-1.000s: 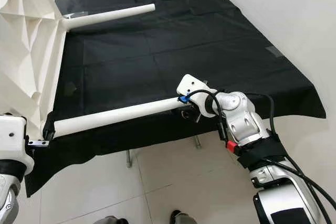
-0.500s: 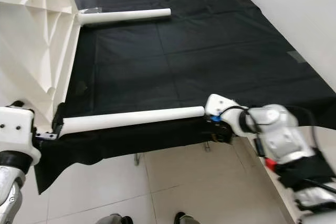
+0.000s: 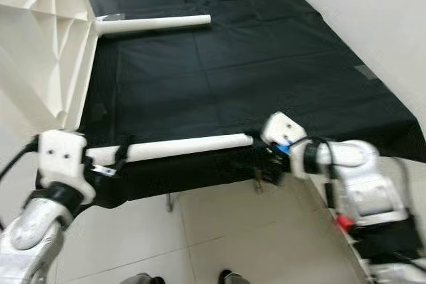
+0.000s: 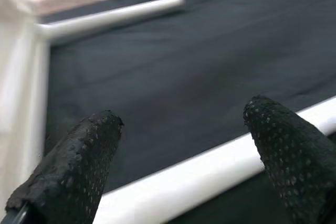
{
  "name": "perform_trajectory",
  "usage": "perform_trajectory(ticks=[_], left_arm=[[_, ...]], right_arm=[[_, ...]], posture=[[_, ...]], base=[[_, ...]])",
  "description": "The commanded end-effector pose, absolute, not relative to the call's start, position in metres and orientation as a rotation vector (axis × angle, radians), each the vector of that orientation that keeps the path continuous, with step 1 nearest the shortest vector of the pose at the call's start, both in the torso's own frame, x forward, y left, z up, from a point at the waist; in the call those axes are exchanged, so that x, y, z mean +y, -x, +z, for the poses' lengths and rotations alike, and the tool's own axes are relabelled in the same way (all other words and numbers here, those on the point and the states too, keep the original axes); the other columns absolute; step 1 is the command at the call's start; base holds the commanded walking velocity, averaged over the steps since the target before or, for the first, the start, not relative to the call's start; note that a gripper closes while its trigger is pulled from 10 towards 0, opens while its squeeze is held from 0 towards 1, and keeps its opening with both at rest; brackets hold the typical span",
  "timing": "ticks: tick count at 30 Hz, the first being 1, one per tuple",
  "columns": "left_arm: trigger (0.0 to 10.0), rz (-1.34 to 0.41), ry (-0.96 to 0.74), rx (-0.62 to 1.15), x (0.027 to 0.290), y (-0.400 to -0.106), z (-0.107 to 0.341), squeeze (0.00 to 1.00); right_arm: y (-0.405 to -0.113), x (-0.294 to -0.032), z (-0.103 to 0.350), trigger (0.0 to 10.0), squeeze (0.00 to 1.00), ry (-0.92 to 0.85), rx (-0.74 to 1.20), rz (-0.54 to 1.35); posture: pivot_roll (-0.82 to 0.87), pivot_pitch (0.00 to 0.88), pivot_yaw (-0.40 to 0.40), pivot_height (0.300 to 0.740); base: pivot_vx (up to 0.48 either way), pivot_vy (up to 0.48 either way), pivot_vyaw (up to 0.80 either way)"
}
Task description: Building children table
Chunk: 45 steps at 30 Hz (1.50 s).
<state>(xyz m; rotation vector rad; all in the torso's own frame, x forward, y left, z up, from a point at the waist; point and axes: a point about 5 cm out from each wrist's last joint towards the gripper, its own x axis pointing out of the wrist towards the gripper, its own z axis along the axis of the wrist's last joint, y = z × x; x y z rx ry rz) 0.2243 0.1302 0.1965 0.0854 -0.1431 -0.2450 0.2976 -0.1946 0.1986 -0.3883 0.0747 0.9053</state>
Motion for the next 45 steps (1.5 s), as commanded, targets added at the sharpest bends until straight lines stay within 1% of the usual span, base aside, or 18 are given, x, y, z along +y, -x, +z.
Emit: perform_trajectory(ticks=[1,2,3,5,10,12,14,22,23,26,28,30,32,35,36,39,40,45], left_arm=[[10.0,-0.318,-0.054,-0.131,0.12,-0.225,0.192,0.0],[10.0,-0.364,-0.043,-0.131,0.113,-0.224,0.191,0.0],[10.0,-0.364,-0.043,-0.131,0.113,-0.224,0.191,0.0],[10.0,-0.438,-0.041,-0.111,0.106,-0.221,0.183,0.0],[10.0,-0.459,-0.042,-0.095,0.106,-0.218,0.178,0.0],[10.0,-0.46,-0.034,-0.071,0.109,-0.215,0.171,0.0],[10.0,-0.419,0.009,-0.039,0.118,-0.212,0.163,0.0],[10.0,-0.398,0.02,-0.024,0.122,-0.213,0.157,0.0],[10.0,-0.386,0.014,-0.013,0.123,-0.213,0.151,0.0],[10.0,-0.381,0.009,-0.011,0.124,-0.212,0.15,0.0],[10.0,-0.38,0.005,-0.012,0.124,-0.211,0.149,0.0],[10.0,-0.379,0.01,-0.013,0.126,-0.211,0.146,0.0],[10.0,-0.384,0.01,-0.015,0.126,-0.212,0.145,0.0],[10.0,-0.391,0.008,-0.016,0.125,-0.214,0.144,0.0],[10.0,-0.392,0.008,-0.016,0.125,-0.215,0.144,0.0],[10.0,-0.392,0.008,-0.016,0.125,-0.215,0.144,0.0],[10.0,-0.39,0.008,-0.017,0.126,-0.216,0.144,0.0],[10.0,-0.387,0.019,-0.013,0.125,-0.219,0.143,0.0]], right_arm=[[-0.299,-0.186,0.205,10.0,0.0,0.321,0.006,0.867],[-0.3,-0.177,0.205,10.0,0.0,0.258,-0.038,0.844],[-0.3,-0.177,0.205,10.0,0.0,0.258,-0.038,0.844],[-0.297,-0.167,0.203,10.0,0.0,0.146,-0.084,0.809],[-0.294,-0.164,0.201,10.0,0.0,0.125,-0.089,0.802],[-0.288,-0.159,0.2,10.0,0.0,0.101,-0.095,0.815],[-0.28,-0.155,0.197,10.0,0.0,0.098,-0.09,0.839],[-0.281,-0.157,0.189,10.0,0.0,0.105,-0.064,0.796],[-0.285,-0.161,0.171,10.0,0.0,0.09,-0.011,0.671],[-0.286,-0.164,0.165,10.0,0.0,0.086,0.0,0.618],[-0.286,-0.166,0.162,10.0,0.0,0.084,0.007,0.583],[-0.283,-0.164,0.152,10.0,0.0,0.045,0.024,0.494],[-0.281,-0.16,0.148,10.0,0.0,0.024,0.033,0.476],[-0.277,-0.154,0.143,10.0,0.0,0.023,0.05,0.492],[-0.274,-0.148,0.142,10.0,0.0,0.03,0.052,0.546],[-0.274,-0.148,0.142,10.0,0.0,0.03,0.052,0.546],[-0.272,-0.145,0.143,10.0,0.0,0.038,0.047,0.585],[-0.276,-0.142,0.155,10.0,0.0,0.048,-0.01,0.641]], posture=[[0.03,0.159,0.027,0.74],[0.03,0.159,0.027,0.74],[0.03,0.159,0.027,0.74],[0.02,0.145,0.023,0.74],[0.01,0.144,0.023,0.74],[0.01,0.143,0.021,0.74],[0.0,0.133,0.02,0.74],[0.0,0.111,0.02,0.74],[0.0,0.101,0.02,0.74],[0.01,0.099,0.021,0.74],[0.01,0.099,0.021,0.74],[0.0,0.079,0.028,0.74],[0.0,0.081,0.029,0.74],[0.0,0.081,0.029,0.74],[0.0,0.08,0.032,0.74],[0.0,0.08,0.032,0.74],[0.0,0.08,0.032,0.74],[0.0,0.081,0.032,0.74]], base=[[0.0,0.0,0.0],[0.0,0.0,0.0],[0.0,0.0,0.0],[0.0,0.0,0.0],[0.0,0.0,0.0],[0.0,0.0,0.79],[0.0,0.0,0.79],[0.0,0.0,0.79],[0.0,0.0,0.79],[0.0,0.0,0.78],[0.0,-0.45,0.0],[0.0,-0.45,0.0],[0.0,-0.45,0.0],[0.0,-0.45,0.0],[0.0,-0.45,0.8],[0.0,-0.45,0.8],[0.0,-0.454,0.8],[0.0,0.0,0.8]])
